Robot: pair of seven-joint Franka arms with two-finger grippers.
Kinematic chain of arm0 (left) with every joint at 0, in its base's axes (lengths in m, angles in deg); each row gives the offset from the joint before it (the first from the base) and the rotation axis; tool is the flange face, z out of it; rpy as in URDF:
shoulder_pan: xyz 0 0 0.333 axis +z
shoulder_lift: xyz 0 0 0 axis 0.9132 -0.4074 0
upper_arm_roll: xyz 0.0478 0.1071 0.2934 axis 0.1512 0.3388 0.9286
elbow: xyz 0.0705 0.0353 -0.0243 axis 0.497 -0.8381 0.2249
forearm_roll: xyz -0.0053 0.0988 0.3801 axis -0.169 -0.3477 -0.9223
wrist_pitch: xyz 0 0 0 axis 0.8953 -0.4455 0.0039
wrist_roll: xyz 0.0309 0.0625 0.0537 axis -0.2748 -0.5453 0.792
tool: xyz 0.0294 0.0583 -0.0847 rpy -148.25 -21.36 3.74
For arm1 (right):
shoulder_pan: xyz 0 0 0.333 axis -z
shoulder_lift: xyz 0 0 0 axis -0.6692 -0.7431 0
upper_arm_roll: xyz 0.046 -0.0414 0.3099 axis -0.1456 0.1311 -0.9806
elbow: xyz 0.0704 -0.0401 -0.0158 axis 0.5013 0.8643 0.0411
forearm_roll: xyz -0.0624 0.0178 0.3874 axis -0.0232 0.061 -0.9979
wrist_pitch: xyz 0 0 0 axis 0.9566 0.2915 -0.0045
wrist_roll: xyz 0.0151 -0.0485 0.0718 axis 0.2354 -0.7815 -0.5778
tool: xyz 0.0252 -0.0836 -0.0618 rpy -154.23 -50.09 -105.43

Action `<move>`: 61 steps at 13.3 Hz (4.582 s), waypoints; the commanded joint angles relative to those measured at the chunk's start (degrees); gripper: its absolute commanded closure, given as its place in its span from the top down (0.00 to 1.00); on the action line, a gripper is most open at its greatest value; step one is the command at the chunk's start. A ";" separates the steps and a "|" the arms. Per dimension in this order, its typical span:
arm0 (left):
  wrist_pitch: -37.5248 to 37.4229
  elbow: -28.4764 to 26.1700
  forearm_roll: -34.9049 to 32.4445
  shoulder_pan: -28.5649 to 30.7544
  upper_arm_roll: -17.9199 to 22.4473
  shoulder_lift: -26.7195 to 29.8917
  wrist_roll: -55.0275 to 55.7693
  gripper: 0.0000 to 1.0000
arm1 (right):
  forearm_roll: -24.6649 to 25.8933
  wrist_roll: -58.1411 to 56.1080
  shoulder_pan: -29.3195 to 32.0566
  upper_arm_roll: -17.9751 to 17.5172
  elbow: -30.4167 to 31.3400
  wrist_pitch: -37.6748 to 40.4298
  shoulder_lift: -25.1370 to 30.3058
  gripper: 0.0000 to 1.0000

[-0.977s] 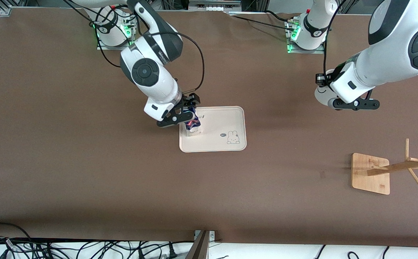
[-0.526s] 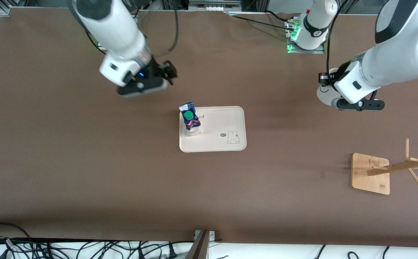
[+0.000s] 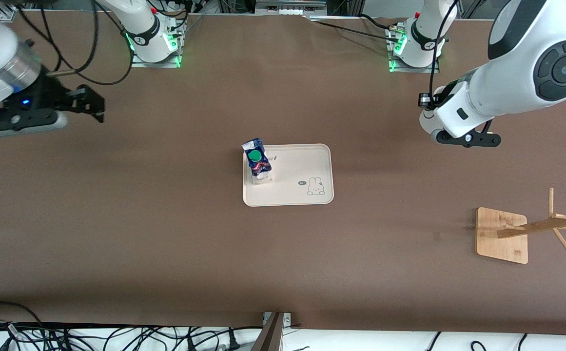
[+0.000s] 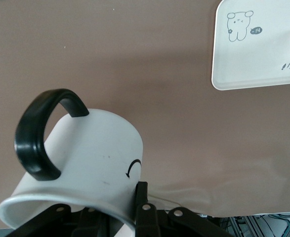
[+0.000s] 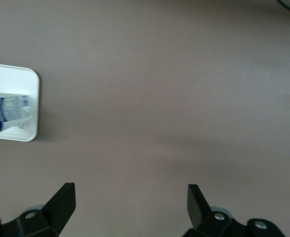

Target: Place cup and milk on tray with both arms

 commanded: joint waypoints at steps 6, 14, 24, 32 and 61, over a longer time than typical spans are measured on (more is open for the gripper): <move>-0.44 7.23 1.10 -8.72 0.49 -12.55 7.79 0.00 | 1.27 5.92 12.63 -8.13 -0.47 4.77 -1.40 1.00; 11.23 15.35 1.89 -15.40 0.48 -27.24 20.71 0.00 | 14.10 1.64 25.28 -24.29 0.50 5.74 -0.08 1.00; 30.15 14.64 5.93 -21.21 0.49 -37.18 31.72 0.00 | -3.63 -3.60 28.09 -17.53 -0.82 5.30 -0.78 1.00; 32.44 14.12 4.97 -21.83 0.66 -38.86 30.76 0.39 | -1.02 -2.25 28.01 -16.64 -0.20 0.20 -0.61 1.00; 22.22 -5.27 -8.84 -0.56 9.01 7.17 -16.71 1.00 | 0.57 -2.60 23.79 -12.51 4.89 0.20 3.61 1.00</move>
